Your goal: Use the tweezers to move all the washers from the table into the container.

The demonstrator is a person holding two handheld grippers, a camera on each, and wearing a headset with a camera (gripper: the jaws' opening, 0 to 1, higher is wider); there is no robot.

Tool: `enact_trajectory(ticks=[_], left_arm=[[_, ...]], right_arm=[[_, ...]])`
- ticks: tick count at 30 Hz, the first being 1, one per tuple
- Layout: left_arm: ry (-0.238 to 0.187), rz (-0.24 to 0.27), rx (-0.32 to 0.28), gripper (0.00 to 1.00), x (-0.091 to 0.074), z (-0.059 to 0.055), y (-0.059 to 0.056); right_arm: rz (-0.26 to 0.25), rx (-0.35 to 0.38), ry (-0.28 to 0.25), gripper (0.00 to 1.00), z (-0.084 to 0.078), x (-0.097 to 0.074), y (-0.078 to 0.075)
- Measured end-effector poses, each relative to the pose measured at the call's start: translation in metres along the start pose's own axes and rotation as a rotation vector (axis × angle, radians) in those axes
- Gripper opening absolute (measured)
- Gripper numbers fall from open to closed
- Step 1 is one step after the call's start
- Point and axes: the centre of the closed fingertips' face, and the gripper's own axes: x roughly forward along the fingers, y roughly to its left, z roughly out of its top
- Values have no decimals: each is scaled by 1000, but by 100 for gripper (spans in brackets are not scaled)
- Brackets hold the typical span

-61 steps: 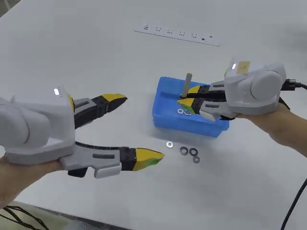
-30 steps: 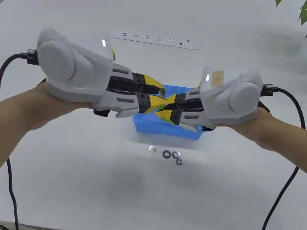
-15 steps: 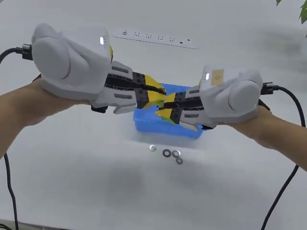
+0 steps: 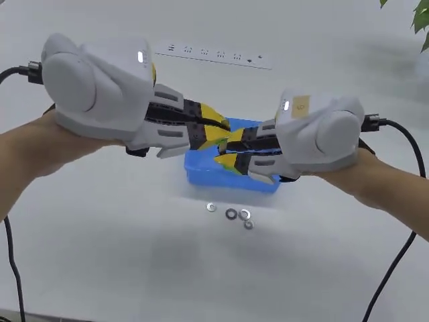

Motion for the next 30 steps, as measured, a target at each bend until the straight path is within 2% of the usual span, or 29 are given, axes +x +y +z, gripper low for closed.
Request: enact_trajectory(ticks=[7, 10, 13, 15, 16, 18, 19, 25, 30], left_arm=[[2, 0, 20, 6, -5, 4, -3], [3, 4, 22, 6, -9, 5, -3], [4, 11, 26, 6, -15, 7, -4], [3, 12, 30, 6, -17, 9, -6], [2, 13, 34, 6, -19, 10, -7], [-5, 14, 51, 6, -22, 15, -11], [-7, 16, 56, 6, -24, 16, -12], [10, 29, 82, 6, -31, 12, -21], [4, 39, 69, 6, -37, 7, -25]], right_arm=[[-14, 31, -7, 21, 3, -9, 4], [-30, 24, -1, 23, 1, -16, 6], [-41, 48, 1, 27, -3, -23, 8], [-62, 71, -3, 31, -6, -29, 9], [-86, 85, -25, 34, -5, -34, 8], [-106, 140, -40, 38, -6, -39, 9], [-117, 145, -45, 40, -8, -44, 9], [-165, 181, -32, 51, -20, -60, 13], [-175, 204, -15, 56, -37, -69, 28]])
